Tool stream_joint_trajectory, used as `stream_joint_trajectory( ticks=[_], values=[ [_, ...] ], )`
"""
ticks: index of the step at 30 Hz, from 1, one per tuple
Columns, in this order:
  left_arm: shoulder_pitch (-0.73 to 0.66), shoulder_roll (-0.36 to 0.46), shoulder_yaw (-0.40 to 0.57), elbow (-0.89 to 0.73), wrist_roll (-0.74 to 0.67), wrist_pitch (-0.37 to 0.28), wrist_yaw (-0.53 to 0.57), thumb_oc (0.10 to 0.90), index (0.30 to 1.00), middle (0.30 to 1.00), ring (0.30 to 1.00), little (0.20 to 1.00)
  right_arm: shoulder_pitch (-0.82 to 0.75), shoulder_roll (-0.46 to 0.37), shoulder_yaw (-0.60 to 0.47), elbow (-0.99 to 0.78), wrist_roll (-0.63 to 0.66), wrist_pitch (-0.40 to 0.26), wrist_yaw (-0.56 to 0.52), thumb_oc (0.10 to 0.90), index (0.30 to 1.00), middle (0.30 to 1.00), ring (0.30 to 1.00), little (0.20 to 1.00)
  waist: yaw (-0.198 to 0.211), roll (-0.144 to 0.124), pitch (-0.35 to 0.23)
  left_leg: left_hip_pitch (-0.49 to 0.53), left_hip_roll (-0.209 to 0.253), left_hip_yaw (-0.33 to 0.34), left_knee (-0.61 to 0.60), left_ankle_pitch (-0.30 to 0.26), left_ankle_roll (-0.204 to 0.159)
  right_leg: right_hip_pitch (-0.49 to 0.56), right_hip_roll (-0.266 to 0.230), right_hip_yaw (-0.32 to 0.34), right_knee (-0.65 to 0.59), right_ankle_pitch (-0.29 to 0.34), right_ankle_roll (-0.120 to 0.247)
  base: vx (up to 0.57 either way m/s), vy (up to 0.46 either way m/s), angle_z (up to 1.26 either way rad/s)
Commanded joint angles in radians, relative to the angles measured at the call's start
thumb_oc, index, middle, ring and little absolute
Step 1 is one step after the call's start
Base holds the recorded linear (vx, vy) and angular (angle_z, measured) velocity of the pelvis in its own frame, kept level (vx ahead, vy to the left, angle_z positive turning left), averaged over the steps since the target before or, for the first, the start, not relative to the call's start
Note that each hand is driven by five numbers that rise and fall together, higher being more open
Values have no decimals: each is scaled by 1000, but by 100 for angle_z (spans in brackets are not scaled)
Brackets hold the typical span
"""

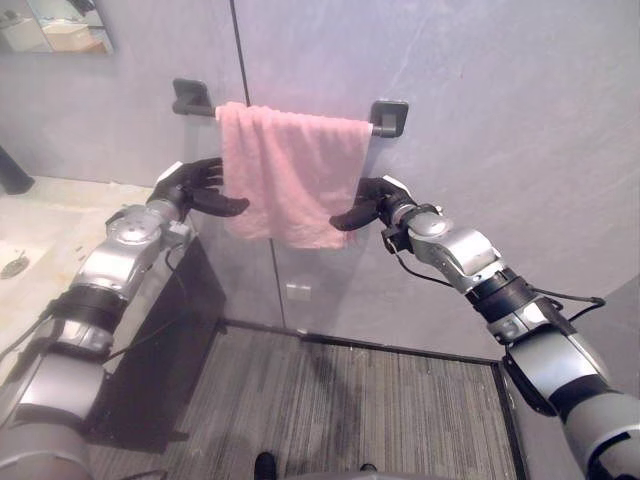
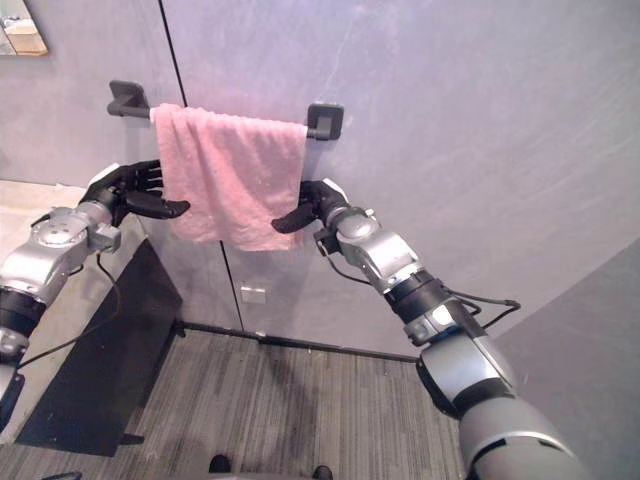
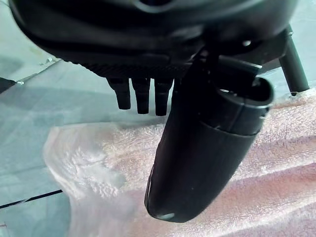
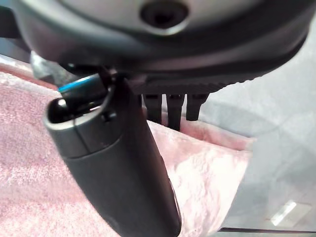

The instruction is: Organize the bathroom.

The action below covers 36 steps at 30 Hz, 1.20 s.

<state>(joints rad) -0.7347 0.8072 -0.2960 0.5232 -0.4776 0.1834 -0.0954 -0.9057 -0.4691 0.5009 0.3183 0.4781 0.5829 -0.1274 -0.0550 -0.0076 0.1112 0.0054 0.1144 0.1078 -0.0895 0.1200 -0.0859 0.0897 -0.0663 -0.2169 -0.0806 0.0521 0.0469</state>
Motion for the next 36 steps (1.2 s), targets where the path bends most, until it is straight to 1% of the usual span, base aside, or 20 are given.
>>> stream_joint_trajectory(
  ticks=[1, 6, 7, 8, 9, 10, 11, 12, 13, 26, 33, 34, 35, 36],
  values=[
    [-87, 51, 48, 28, -6, -72, 21, 800, 900, 900, 900, 900, -107, -34, -5, -12, -20, -80, -49, 800, 900, 900, 900, 900, 35, 51, -91, 40, 83, 77, 2, -15, -43, -49, -57, 32, -7, 2, 59, 0, 0, 0],
    [-92, 42, 42, 33, 0, -77, 13, 800, 900, 900, 900, 900, -113, -30, -8, -8, -16, -85, -54, 800, 900, 900, 900, 900, 33, 53, -87, 38, 83, 79, 2, -15, -43, -53, -57, 34, -7, 5, 58, 0, 0, 0],
    [-92, 41, 42, 33, 2, -78, 13, 800, 900, 900, 900, 900, -114, -29, -9, -7, -15, -86, -54, 778, 867, 867, 867, 867, 33, 53, -87, 38, 83, 79, 2, -15, -43, -53, -57, 34, -7, 5, 58, 0, 0, 0],
    [-93, 40, 43, 34, 6, -78, 10, 800, 900, 900, 900, 900, -116, -29, -10, -8, -14, -85, -55, 557, 535, 535, 535, 535, 33, 53, -86, 38, 83, 81, 2, -15, -43, -54, -57, 35, -7, 5, 58, 0, 0, 0],
    [-95, 39, 42, 34, 7, -77, 10, 800, 900, 900, 900, 900, -117, -28, -10, -9, -13, -84, -56, 515, 472, 472, 472, 472, 32, 53, -86, 38, 83, 81, 2, -15, -43, -54, -57, 35, -7, 5, 58, 0, 0, 0],
    [-98, 39, 40, 35, 7, -76, 7, 718, 778, 778, 778, 778, -119, -29, -10, -9, -10, -85, -58, 400, 300, 300, 300, 300, 32, 53, -86, 38, 82, 81, 2, -15, -43, -54, -57, 35, -7, 5, 58, 0, 0, 0],
    [-103, 38, 35, 36, 8, -75, 7, 505, 458, 458, 458, 458, -122, -28, -7, -6, -6, -87, -59, 400, 300, 300, 300, 300, 33, 52, -87, 38, 82, 81, 2, -15, -43, -53, -57, 36, -7, 5, 58, 0, 0, 0],
    [-103, 38, 34, 36, 8, -75, 7, 482, 422, 422, 422, 422, -123, -27, -7, -6, -5, -86, -60, 400, 300, 300, 300, 300, 33, 52, -87, 38, 82, 81, 2, -15, -43, -53, -57, 36, -7, 5, 58, 0, 0, 0],
    [-105, 37, 32, 36, 8, -73, 4, 400, 300, 300, 300, 300, -124, -25, -7, -8, -3, -84, -63, 400, 300, 300, 300, 300, 33, 52, -88, 39, 82, 81, 2, -16, -42, -53, -58, 35, -7, 5, 58, 0, 0, 0],
    [-98, 32, 38, 40, 16, -73, -1, 400, 300, 300, 300, 300, -120, -21, -9, -6, -11, -78, -65, 400, 300, 300, 300, 300, 32, 52, -89, 43, 82, 83, 2, -17, -42, -52, -56, 38, -7, 4, 57, 0, 0, 0],
    [-85, 48, 67, 51, 3, -57, 79, 400, 300, 300, 300, 300, -105, -32, -18, -6, -18, -76, -64, 400, 300, 300, 300, 300, 37, 54, -90, 48, 81, 87, 2, -18, -43, -46, -63, 30, -7, 5, 58, 0, 0, 0],
    [-78, 55, 83, 61, -8, -50, 123, 400, 300, 300, 300, 300, -97, -34, -20, -7, -26, -78, -66, 400, 300, 300, 300, 300, 39, 55, -90, 49, 81, 87, 2, -18, -42, -44, -64, 26, -7, 4, 59, 0, 0, 0],
    [-78, 55, 84, 61, -8, -49, 123, 400, 300, 300, 300, 300, -97, -34, -20, -7, -26, -78, -66, 400, 300, 300, 300, 300, 38, 55, -90, 49, 81, 86, 2, -18, -42, -44, -64, 26, -7, 4, 59, 0, 0, 0],
    [-75, 62, 98, 79, -25, -52, 153, 400, 300, 300, 300, 300, -95, -33, -20, -6, -27, -75, -70, 400, 300, 300, 300, 300, 41, 55, -91, 50, 81, 86, 2, -18, -43, -42, -65, 23, -7, 3, 59, 0, 0, 0]
  ],
)
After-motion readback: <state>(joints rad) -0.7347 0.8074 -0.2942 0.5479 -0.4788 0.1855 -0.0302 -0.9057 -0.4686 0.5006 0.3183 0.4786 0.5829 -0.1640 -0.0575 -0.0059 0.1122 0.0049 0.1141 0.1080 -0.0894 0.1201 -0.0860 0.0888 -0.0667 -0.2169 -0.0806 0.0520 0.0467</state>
